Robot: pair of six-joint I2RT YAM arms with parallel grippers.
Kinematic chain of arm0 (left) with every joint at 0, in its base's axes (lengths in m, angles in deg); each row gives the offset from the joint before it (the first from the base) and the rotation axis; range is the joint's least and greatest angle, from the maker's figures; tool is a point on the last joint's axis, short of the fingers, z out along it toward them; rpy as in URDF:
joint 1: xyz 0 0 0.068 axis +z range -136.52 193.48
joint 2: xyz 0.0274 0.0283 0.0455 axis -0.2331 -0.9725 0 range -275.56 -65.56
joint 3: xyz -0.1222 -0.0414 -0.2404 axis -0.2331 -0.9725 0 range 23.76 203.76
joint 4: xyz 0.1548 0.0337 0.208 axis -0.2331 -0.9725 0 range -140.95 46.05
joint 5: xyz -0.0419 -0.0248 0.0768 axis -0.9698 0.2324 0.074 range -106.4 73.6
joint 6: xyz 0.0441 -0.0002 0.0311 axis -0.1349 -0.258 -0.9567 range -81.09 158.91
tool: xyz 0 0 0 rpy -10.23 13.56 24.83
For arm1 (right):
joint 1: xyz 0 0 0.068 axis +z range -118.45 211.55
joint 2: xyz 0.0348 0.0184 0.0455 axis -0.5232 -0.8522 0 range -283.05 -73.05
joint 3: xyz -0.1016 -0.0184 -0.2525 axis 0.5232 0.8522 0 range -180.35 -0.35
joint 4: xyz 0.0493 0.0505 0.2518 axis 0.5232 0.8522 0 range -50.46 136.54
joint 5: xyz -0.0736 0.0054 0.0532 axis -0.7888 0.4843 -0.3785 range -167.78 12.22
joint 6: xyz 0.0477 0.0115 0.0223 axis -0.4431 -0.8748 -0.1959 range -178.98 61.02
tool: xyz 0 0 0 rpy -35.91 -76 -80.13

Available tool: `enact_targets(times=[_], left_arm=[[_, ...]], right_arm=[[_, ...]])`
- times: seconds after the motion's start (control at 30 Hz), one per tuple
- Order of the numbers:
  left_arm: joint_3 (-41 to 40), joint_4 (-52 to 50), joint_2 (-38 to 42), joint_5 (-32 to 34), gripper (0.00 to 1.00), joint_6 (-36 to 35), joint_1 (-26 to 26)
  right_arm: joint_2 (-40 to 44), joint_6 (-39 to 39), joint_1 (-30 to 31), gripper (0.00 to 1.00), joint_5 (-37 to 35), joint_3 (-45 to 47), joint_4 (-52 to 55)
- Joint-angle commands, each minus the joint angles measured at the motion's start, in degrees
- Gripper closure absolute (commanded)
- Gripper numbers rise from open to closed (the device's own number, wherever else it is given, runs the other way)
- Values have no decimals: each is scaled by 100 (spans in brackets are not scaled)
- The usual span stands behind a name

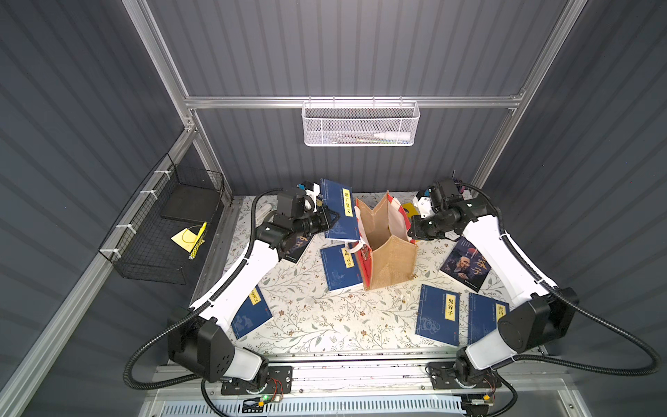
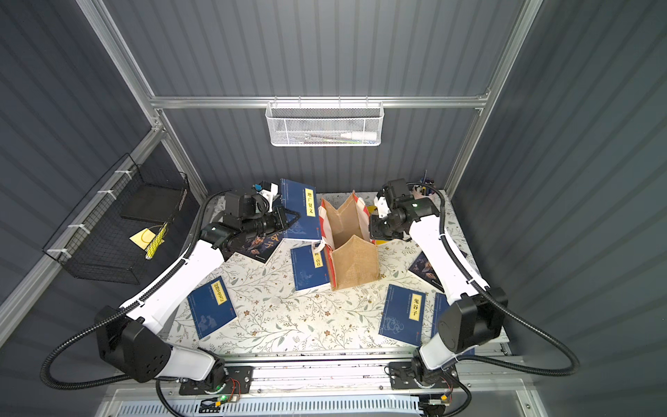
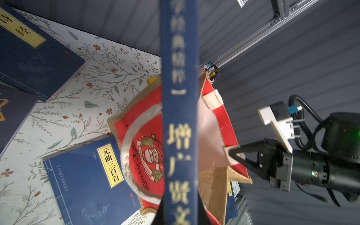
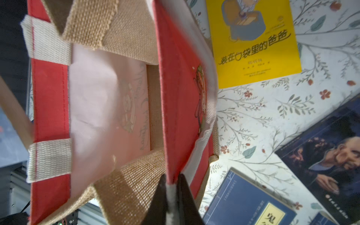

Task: Put the books into the canvas bag
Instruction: Adjust the canvas bag at the center of the board.

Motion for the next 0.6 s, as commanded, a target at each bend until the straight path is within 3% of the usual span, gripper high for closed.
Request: enact_targets(times=[0.0,0.17,0.3,0.33,0.47,0.57], left_arm=[[462,-63,113,290,97,-178,42],[791,-152,193,237,97,-145,29],[878,171,146,26,98,137,-23],[901,267,106,-152,98,178,-110],[1234,133,-255,172,99,-39,-703],[1460,-83,-610,398,99,-233,-1085]], right_arm=[[321,-541,282,87,460,388,11],[593,-1182,814,85,514,738,-262],[744,-1555,893,81,515,1034,-614],[777,-1597,889,75,460,1049,-624],[960,-1589,872,50,40,1009,-499],[991,-1495,805,42,-56,953,-394]])
